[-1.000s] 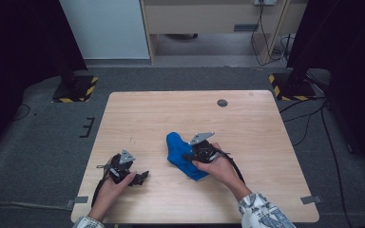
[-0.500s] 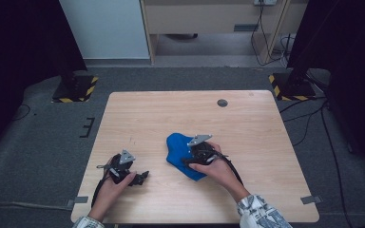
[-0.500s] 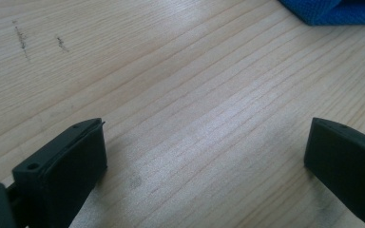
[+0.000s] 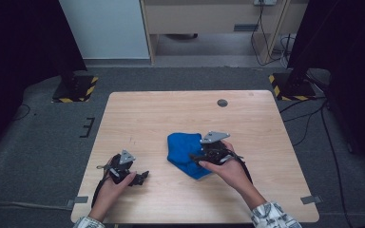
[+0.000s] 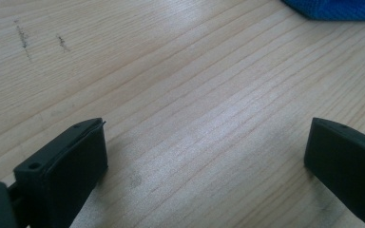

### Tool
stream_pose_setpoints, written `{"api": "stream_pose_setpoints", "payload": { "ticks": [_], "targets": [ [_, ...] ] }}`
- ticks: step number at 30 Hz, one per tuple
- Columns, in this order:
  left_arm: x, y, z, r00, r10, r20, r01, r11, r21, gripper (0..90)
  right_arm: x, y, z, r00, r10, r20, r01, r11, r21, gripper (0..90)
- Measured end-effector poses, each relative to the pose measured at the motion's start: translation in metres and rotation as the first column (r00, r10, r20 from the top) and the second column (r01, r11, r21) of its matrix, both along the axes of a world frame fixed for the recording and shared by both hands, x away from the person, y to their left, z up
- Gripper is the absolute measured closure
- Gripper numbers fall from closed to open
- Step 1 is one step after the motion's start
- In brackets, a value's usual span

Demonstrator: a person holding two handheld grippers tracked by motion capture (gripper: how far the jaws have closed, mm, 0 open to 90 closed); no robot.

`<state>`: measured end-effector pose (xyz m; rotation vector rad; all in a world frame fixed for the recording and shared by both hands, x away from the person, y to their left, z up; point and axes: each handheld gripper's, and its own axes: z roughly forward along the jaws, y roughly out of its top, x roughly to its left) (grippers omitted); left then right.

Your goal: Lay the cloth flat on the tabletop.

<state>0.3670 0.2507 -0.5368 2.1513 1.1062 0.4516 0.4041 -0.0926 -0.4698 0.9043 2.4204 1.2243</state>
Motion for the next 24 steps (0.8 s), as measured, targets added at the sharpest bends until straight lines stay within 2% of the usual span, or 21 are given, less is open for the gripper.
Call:
{"api": "stream_pose_setpoints", "payload": {
  "ticks": [3, 6, 9, 14, 17, 21, 24],
  "targets": [
    [0.000, 0.000, 0.000, 1.0000, 0.000, 0.000, 0.000, 1.0000, 0.000, 0.0, -0.006, -0.003, 0.000, 0.9999, 0.010, 0.007, -0.010, 1.000, -0.001, 48.3],
    [0.000, 0.000, 0.000, 1.0000, 0.000, 0.000, 0.000, 1.0000, 0.000, 0.0, -0.013, -0.003, -0.005, 0.9995, 0.032, -0.005, -0.032, 0.999, 0.002, 61.6],
    [0.000, 0.000, 0.000, 1.0000, 0.000, 0.000, 0.000, 1.0000, 0.000, 0.0, -0.018, -0.002, -0.009, 0.9995, 0.031, -0.002, -0.031, 0.999, -0.009, 66.1],
    [0.000, 0.000, 0.000, 1.0000, 0.001, 0.000, -0.001, 1.0000, 0.000, 0.0, -0.018, -0.010, -0.005, 0.9998, 0.003, 0.019, -0.003, 1.000, 0.006, 70.2],
    [0.000, 0.000, 0.000, 1.0000, 0.001, 0.000, -0.001, 1.0000, 0.000, 0.0, -0.016, -0.022, -0.002, 0.9993, -0.029, 0.025, 0.028, 1.000, 0.009, 74.5],
    [0.000, 0.000, 0.000, 1.0000, 0.000, 0.000, 0.000, 1.0000, 0.000, 0.0, -0.017, -0.033, -0.006, 0.9990, -0.043, 0.013, 0.043, 0.999, 0.002, 81.9],
    [0.000, 0.000, 0.000, 1.0000, -0.001, 0.000, 0.001, 1.0000, 0.000, 0.0, -0.018, -0.037, -0.012, 0.9990, -0.044, -0.002, 0.044, 0.999, 0.011, 83.8]
  ]
}}
